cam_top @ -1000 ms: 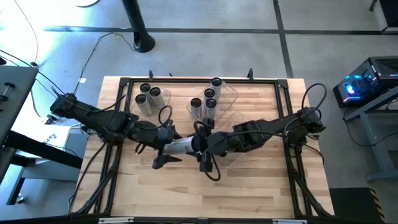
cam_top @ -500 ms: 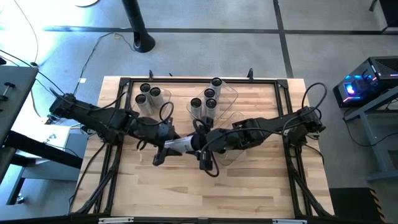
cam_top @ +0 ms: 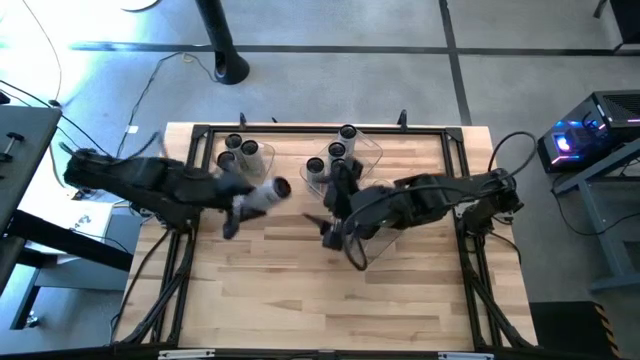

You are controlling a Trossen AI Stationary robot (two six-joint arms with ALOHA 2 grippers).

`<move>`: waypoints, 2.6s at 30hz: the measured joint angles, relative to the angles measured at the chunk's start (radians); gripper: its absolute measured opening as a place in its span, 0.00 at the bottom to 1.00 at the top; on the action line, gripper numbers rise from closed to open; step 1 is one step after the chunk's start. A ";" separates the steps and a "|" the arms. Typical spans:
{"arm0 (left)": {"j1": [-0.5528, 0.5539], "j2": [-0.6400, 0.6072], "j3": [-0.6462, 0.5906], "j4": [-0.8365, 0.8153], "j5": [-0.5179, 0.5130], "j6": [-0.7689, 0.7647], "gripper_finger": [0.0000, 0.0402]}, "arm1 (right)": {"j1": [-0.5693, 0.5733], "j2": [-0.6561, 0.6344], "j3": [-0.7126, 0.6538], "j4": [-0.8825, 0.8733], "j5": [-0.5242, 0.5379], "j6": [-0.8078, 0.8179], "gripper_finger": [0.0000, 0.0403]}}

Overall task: Sort soda cans
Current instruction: Put the white-yellow soda can into the top left transparent bin

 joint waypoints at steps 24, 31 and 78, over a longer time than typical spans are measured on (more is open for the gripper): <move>-0.021 -0.422 -0.609 0.820 -0.451 0.250 0.58 | -0.283 0.156 -0.146 0.733 -0.302 0.247 0.86; 0.042 -0.409 -0.609 0.825 -0.430 0.260 0.58 | -0.313 0.224 -0.145 0.821 -0.312 0.319 0.86; 0.139 -0.351 -0.270 0.339 -0.374 0.355 0.95 | -0.340 0.275 -0.129 0.701 -0.209 0.042 0.58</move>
